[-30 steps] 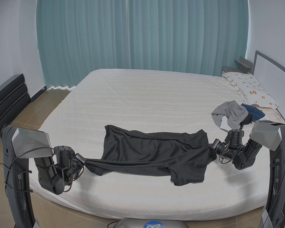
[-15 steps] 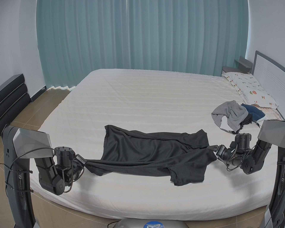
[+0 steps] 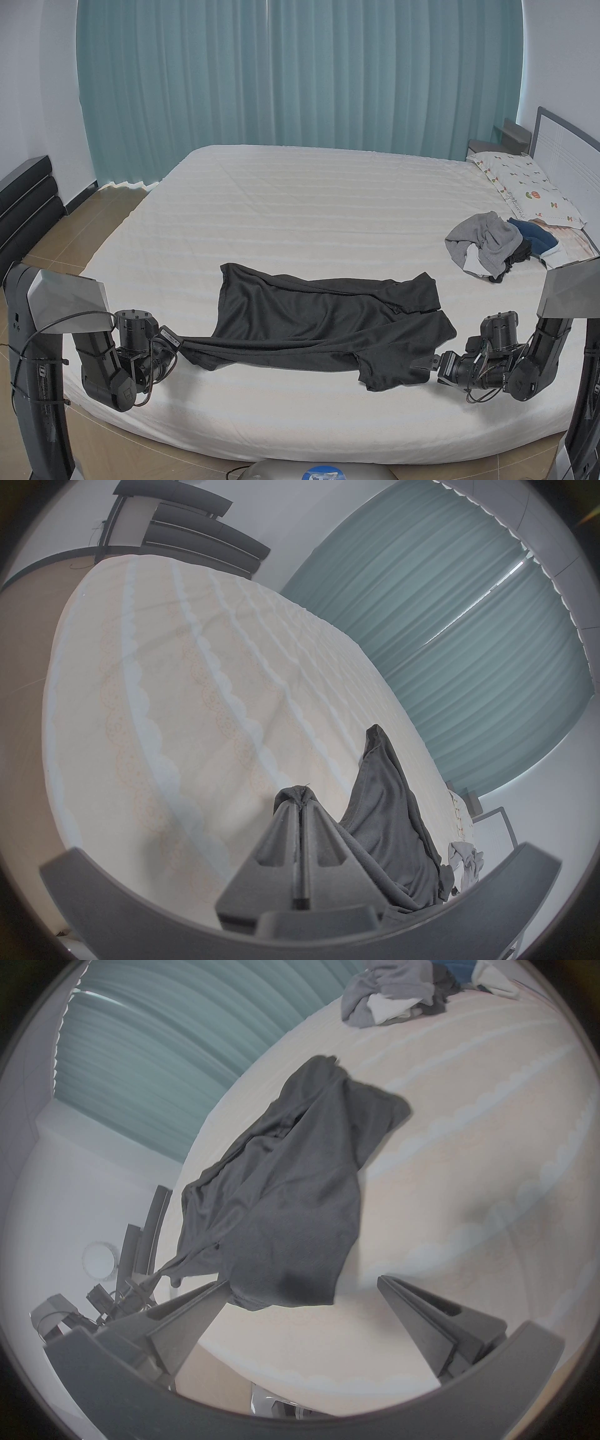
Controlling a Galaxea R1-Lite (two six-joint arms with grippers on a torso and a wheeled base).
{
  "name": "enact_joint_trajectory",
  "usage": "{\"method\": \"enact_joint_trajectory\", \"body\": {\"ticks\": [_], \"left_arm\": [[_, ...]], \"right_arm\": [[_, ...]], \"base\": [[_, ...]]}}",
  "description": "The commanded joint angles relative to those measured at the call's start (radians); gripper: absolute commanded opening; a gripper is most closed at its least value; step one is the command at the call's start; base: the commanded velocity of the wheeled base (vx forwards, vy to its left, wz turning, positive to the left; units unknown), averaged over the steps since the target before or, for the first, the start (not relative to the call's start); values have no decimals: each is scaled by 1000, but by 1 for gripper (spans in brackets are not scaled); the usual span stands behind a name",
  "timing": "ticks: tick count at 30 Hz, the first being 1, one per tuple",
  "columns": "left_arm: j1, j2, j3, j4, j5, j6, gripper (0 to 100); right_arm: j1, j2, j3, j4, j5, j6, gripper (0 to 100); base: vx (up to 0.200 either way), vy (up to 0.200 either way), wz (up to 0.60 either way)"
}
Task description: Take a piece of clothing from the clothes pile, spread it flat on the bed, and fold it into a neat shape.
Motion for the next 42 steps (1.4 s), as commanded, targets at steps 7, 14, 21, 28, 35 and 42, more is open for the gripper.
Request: {"method": "enact_joint_trajectory", "body": {"ticks": [7, 14, 21, 28, 35, 42], "left_arm": [[0, 0, -2, 0, 0, 0, 0], [0, -7, 5, 0, -4, -5, 0], [0, -7, 22, -2, -6, -3, 0], [-6, -33, 142, -78, -23, 11, 0], [-17, -76, 295, -118, -64, 126, 0], [-34, -108, 361, -109, -84, 216, 0]], "right_arm": [[39, 70, -74, 15, -26, 3, 100], [27, 38, -21, 3, -89, -3, 0], [-70, -87, 113, 15, -49, -5, 0], [-136, -206, 266, 15, -5, -9, 0], [-160, -300, 384, 14, -6, -43, 0], [-171, -312, 433, 50, -8, -91, 0]], "base": [[0, 0, 0], [0, 0, 0], [0, 0, 0], [0, 0, 0], [0, 0, 0], [0, 0, 0]]}}
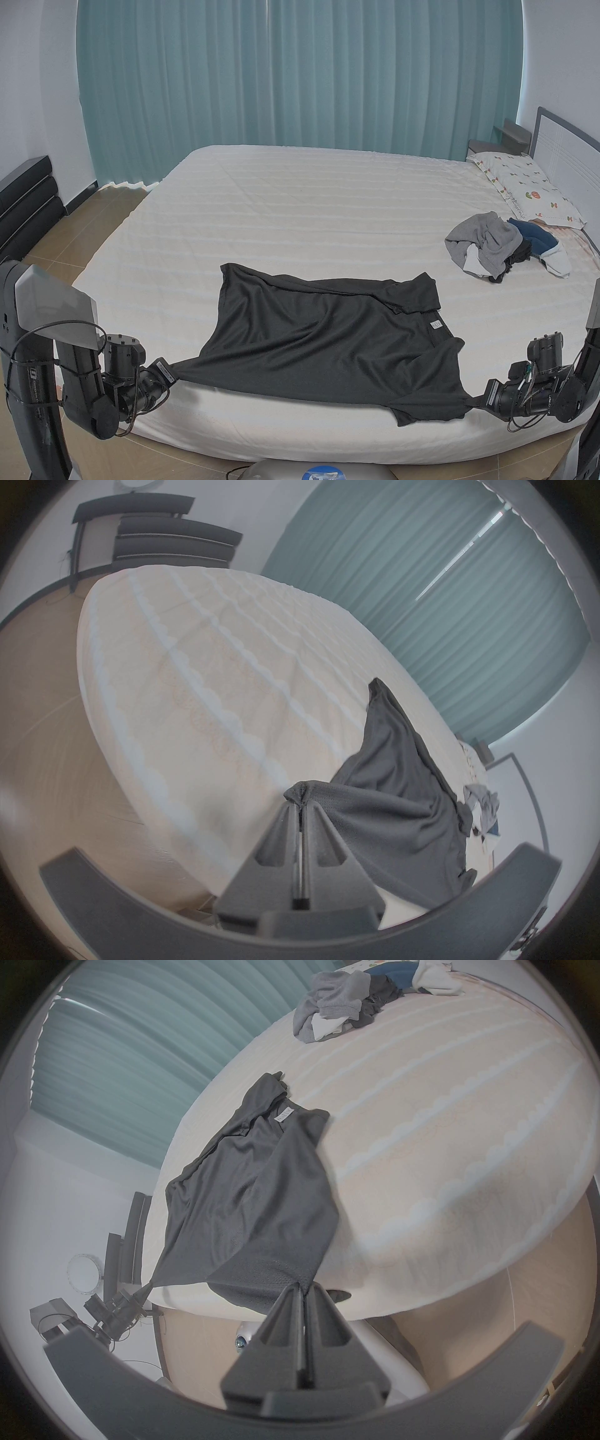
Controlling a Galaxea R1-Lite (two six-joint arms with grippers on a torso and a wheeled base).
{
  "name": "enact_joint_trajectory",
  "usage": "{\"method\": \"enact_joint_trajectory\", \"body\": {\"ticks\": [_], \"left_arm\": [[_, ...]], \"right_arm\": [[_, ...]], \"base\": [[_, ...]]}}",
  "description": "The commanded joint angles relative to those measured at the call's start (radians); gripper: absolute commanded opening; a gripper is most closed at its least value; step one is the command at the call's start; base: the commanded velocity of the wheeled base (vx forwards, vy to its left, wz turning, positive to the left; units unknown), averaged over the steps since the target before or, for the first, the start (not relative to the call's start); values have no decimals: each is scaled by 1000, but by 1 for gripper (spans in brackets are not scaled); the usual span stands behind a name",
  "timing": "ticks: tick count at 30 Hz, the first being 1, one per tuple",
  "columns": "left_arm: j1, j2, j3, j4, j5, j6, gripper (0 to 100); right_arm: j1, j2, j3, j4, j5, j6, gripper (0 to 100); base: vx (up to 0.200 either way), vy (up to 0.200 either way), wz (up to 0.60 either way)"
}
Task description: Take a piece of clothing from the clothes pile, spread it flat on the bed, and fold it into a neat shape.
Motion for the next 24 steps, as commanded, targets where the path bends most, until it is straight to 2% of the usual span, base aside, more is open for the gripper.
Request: {"method": "enact_joint_trajectory", "body": {"ticks": [1, 4, 9, 14, 22, 23, 24], "left_arm": [[-15, -30, 54, 6, -15, 39, 0], [-29, -24, 106, 6, -58, 96, 0], [-39, -13, 138, 9, -59, 160, 0], [-69, 17, 187, 18, -58, 254, 0], [-93, 76, 187, 24, -50, 265, 0], [-95, 74, 187, 24, -50, 265, 100], [-98, 74, 187, 24, -50, 265, 100]], "right_arm": [[-11, -31, 33, 46, -1, -17, 0], [-16, -39, 33, 126, -3, -40, 0], [-18, -69, 33, 249, -12, -105, 0], [-19, -56, 33, 273, -18, -158, 0], [-11, 64, 29, 238, -78, -206, 0], [-11, 87, 33, 216, -78, -206, 0], [-11, 99, 33, 198, -78, -206, 0]], "base": [[0, 0, 0], [0, 0, 0], [0, 0, 0], [0, 0, 0], [0, 0, 0], [0, 0, 0], [0, 0, 0]]}}
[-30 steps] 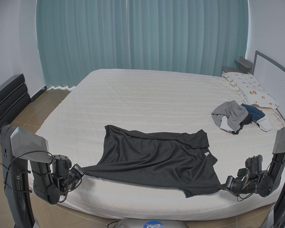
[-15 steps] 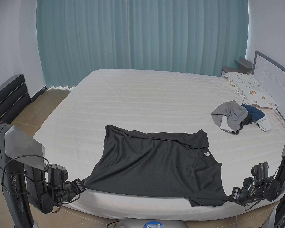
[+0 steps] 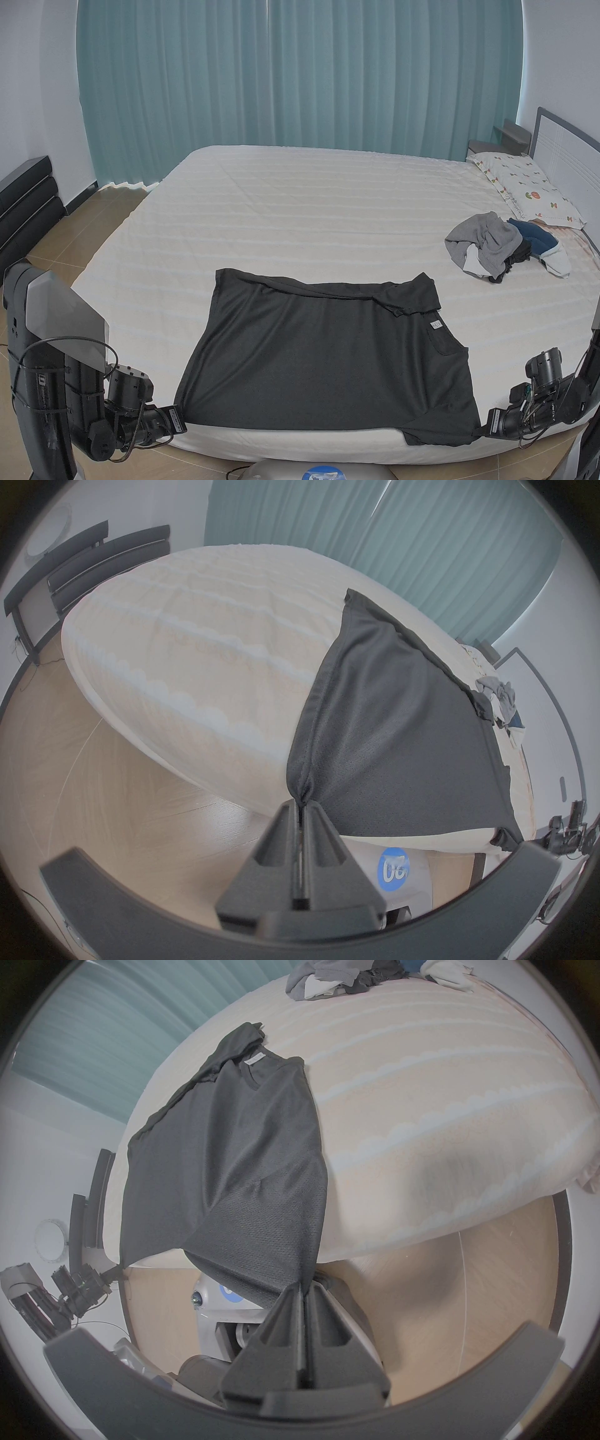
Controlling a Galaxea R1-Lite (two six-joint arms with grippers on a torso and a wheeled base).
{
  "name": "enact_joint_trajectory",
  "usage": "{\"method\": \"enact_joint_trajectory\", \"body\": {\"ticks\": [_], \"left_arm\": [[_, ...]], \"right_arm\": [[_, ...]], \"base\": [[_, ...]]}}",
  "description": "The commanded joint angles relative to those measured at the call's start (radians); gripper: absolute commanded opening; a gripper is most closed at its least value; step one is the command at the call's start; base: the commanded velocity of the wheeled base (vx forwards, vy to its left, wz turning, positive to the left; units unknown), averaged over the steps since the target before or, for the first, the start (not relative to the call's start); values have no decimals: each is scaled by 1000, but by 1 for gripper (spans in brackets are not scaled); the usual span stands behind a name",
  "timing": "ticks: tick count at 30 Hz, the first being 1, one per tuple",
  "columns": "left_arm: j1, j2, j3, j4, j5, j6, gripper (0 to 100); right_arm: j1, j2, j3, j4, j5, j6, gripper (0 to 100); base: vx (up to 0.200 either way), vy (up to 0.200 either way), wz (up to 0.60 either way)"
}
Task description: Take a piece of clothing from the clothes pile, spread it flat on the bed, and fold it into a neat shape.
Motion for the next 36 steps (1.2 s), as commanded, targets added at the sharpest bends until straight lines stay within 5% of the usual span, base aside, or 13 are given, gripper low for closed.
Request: {"method": "enact_joint_trajectory", "body": {"ticks": [1, 2, 7, 13, 29, 36], "left_arm": [[-14, 28, 15, 0, 1, 1, 100], [-14, 28, 15, 0, 1, -1, 100], [-14, 22, 15, -12, 1, -2, 100], [-5, 4, 14, -89, -6, -16, 100], [41, -70, -54, -173, -5, -172, 100], [44, -73, -71, -172, -51, -255, 100]], "right_arm": [[3, 102, 18, -61, -5, -4, 0], [3, 106, 18, -78, -5, -1, 100], [-6, 92, 15, -157, 1, 20, 100], [-23, 37, -28, -327, 15, 170, 100], [-55, 161, -269, -259, 16, 183, 100], [-63, 171, -257, -265, 119, 321, 100]], "base": [[0, 0, 0], [0, 0, 0], [0, 0, 0], [0, 0, 0], [0, 0, 0], [0, 0, 0]]}}
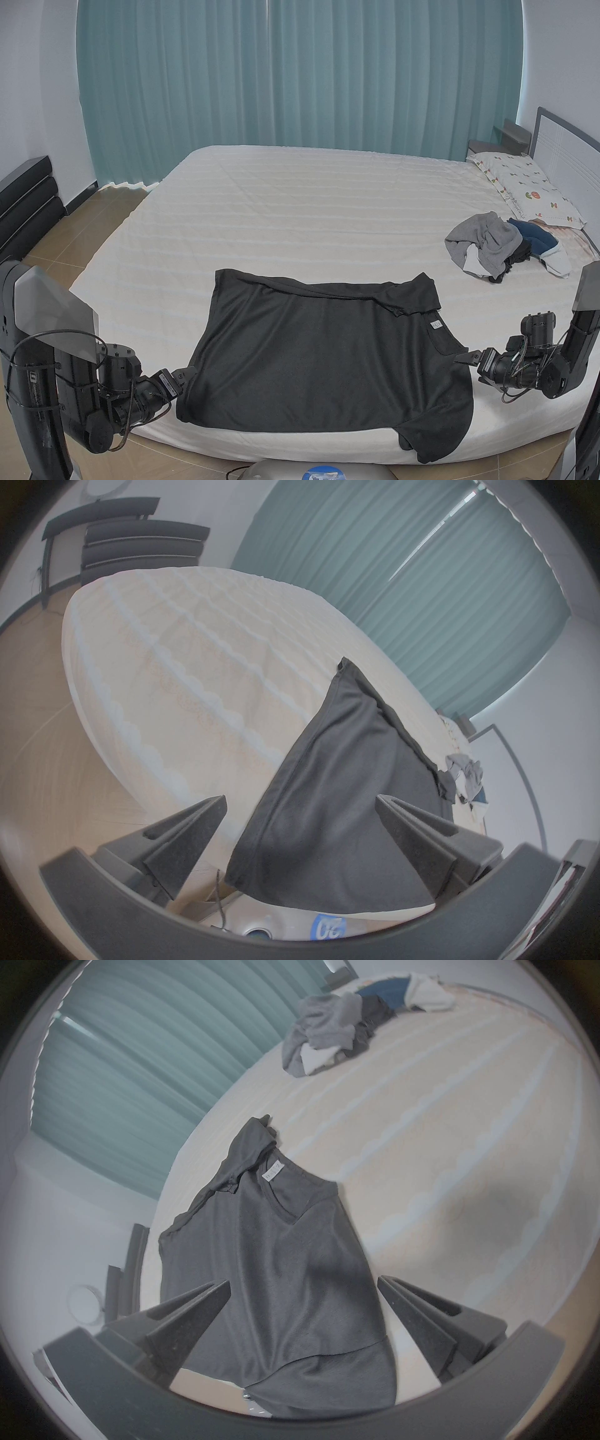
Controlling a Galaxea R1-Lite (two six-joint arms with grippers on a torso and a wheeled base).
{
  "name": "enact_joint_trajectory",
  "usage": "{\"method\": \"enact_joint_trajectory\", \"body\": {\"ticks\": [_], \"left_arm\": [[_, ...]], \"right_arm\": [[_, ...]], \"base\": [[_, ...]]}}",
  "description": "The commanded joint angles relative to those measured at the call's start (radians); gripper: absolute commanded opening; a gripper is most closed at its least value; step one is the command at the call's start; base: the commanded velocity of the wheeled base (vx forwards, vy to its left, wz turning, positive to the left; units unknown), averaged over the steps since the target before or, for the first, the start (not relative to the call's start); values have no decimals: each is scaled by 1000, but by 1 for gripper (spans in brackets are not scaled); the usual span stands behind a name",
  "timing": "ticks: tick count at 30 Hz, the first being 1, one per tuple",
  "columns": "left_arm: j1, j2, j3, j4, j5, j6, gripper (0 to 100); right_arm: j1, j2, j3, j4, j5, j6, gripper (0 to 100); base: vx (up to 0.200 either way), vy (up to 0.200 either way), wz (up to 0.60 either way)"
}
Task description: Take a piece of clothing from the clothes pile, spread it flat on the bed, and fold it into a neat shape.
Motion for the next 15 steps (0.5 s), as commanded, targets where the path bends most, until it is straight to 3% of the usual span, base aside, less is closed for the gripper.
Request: {"method": "enact_joint_trajectory", "body": {"ticks": [1, 4, 11, 15], "left_arm": [[-1, -16, -13, -4, -22, -19, 100], [-1, -14, -11, -4, -25, -20, 100], [-1, -6, -16, -4, -23, -19, 100], [-1, -6, -25, -4, -22, -19, 100]], "right_arm": [[-9, 12, 5, -1, 70, 58, 100], [-10, 5, 7, -2, 103, 91, 100], [-4, -42, 22, -53, 116, 200, 100], [-12, -77, 34, -64, 117, 216, 100]], "base": [[0, 0, 0], [0, -200, 0], [0, 0, 0], [0, 0, 0]]}}
